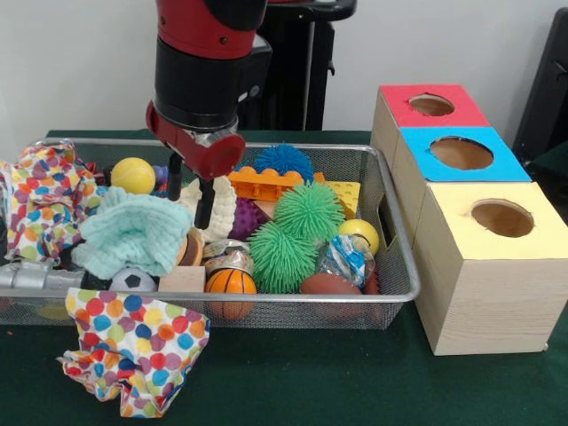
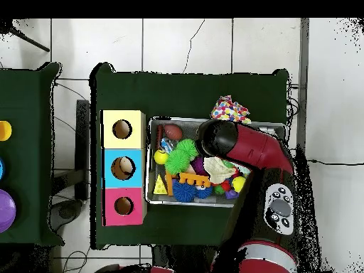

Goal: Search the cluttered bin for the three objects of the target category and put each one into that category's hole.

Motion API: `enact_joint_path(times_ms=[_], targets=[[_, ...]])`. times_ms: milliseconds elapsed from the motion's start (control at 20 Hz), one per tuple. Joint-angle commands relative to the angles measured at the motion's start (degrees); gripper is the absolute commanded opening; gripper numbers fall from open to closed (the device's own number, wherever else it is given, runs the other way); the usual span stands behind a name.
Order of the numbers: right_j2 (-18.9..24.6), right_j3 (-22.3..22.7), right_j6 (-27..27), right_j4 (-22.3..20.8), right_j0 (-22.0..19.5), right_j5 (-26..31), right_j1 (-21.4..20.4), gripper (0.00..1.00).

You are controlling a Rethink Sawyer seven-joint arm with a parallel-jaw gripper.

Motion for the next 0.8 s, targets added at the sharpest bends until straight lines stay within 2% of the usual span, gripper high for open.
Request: enact_joint_path(times_ms=[50, 350, 500, 800], targets=[[2.15, 2.36, 10.95, 1.20, 1.61, -5.48, 4.68, 1.00], [1.65, 2.50, 11.40, 1.91, 2.43, -6.15, 5.29, 1.00], [0.71, 1.85, 11.05, 1.87, 2.87, -4.02, 5.44, 1.00], [-2.49, 3.26, 12.63, 0.93, 4.35, -3.09, 8.85, 1.00]])
